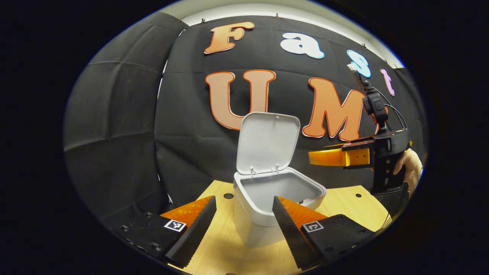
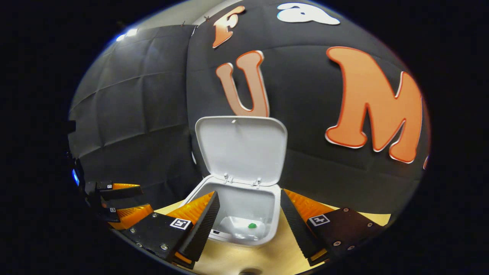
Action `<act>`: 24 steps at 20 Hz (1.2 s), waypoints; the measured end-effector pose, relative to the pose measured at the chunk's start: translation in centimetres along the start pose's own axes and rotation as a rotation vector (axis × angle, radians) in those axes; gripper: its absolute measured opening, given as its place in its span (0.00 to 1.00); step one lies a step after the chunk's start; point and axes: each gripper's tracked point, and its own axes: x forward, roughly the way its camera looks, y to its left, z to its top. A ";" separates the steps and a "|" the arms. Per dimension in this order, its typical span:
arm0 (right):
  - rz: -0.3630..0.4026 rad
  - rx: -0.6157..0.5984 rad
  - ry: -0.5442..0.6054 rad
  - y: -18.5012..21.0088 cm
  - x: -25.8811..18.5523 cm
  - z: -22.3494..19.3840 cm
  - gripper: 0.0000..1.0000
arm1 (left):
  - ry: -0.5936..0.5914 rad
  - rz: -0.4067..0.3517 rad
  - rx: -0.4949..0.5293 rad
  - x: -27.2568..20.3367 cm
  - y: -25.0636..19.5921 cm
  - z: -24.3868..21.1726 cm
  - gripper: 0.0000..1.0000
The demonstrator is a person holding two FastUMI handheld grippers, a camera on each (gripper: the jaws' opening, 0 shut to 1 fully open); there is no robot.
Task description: Press the lid of the desktop garbage bin to open it, pick up the crumpled paper on the desktop and throw it into the bin, then pick up the pop can on the desktop and drop it into the bin, and finally close the garbage bin lid.
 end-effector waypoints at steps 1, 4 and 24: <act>-0.016 0.037 -0.023 -0.9 -1.1 0.4 0.95 | -0.006 -0.009 0.003 0.1 -0.5 0.3 0.94; -0.095 0.124 -0.079 -4.5 -4.8 1.7 0.95 | -0.017 -0.036 0.011 0.6 -2.8 0.8 0.94; -0.605 0.017 -0.253 -16.6 -27.8 -6.7 0.95 | -0.032 -0.327 0.040 1.5 -21.4 -2.0 0.94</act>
